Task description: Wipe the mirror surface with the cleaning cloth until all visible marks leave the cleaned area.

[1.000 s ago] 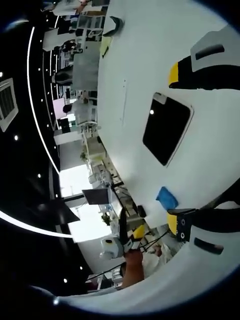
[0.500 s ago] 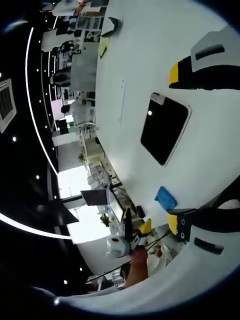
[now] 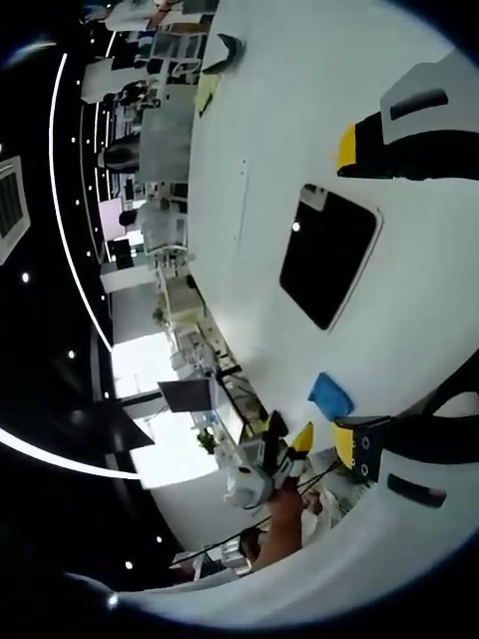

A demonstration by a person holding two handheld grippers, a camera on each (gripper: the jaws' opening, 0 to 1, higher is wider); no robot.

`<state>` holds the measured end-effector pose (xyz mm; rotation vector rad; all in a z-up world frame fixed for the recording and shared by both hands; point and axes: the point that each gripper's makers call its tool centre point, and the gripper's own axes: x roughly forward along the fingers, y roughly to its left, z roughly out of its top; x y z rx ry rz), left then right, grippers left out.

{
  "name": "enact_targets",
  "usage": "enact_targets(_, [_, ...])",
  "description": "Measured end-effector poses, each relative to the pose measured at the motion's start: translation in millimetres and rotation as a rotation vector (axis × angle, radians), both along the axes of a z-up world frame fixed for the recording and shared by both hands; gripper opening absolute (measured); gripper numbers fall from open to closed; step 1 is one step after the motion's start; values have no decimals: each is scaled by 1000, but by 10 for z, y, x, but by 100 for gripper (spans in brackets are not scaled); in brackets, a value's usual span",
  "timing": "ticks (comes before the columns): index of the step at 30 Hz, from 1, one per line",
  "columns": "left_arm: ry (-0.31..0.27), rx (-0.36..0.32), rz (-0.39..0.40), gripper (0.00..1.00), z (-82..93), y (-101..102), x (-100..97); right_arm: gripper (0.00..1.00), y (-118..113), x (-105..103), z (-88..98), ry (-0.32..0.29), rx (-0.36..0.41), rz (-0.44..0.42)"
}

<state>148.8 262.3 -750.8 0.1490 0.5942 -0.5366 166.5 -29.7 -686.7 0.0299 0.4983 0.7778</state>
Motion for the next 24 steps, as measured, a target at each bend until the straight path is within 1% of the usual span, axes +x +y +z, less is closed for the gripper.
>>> enact_targets(4, [19, 18, -5, 68, -114, 13, -9, 99, 15, 9, 0, 2, -4, 1])
enact_targets(7, [28, 25, -13, 65, -192, 25, -11, 98, 22, 11, -3, 4, -7, 2])
enact_targets(9, [36, -21, -19, 60, -188, -11, -14, 98, 20, 7, -28, 14, -16, 5])
enact_targets(11, [37, -8, -19, 61, -221, 9, 0, 98, 21, 3, -32, 17, -18, 6])
enact_targets(12, [46, -1, -18, 61, -258, 24, 3, 98, 19, 4, -32, 19, -17, 4])
enact_targets(14, [51, -1, -19, 61, -293, 31, 1, 98, 18, 5, -32, 21, -16, 1])
enact_targets(17, [65, 46, -29, 60, -401, 71, -21, 98, 10, 5, -40, 26, -21, 0])
enact_targets(24, [94, 74, -48, 58, -581, 73, -90, 97, 2, 1, -47, 31, -28, -1])
